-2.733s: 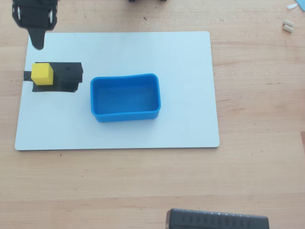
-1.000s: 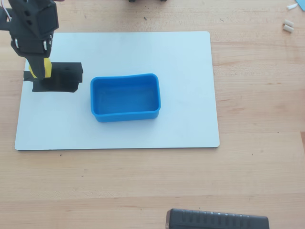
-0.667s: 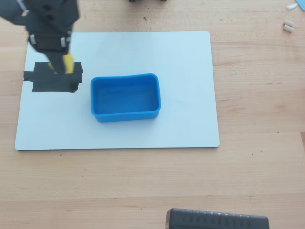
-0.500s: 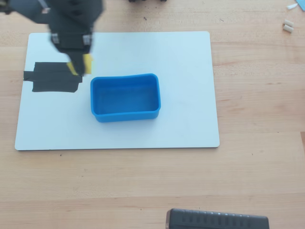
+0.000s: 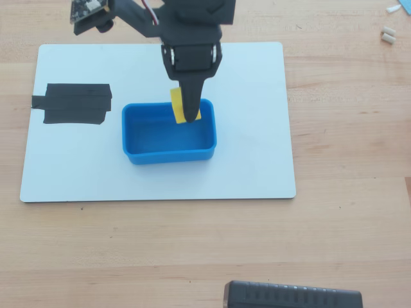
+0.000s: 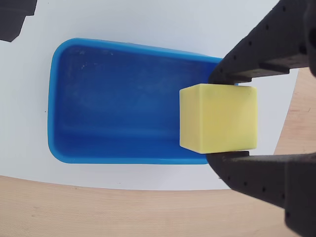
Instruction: Pick up yellow cube and drop it in the blue rectangular bin
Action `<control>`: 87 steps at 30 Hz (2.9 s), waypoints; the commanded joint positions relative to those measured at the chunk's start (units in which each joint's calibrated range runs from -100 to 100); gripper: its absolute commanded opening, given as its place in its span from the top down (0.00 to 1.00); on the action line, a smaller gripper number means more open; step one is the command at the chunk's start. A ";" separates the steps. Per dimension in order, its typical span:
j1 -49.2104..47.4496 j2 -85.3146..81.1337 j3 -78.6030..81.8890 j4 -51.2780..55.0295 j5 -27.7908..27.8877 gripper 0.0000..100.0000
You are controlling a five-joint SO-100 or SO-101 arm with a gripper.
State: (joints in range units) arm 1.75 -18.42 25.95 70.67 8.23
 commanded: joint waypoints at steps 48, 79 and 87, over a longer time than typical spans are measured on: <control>0.40 -77.86 65.96 -0.48 -0.15 1.00; 0.74 -77.86 66.87 -0.81 -0.29 1.00; 0.74 -77.86 66.87 -0.81 -0.34 1.00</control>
State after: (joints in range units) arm 2.62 -95.21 92.99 70.76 7.99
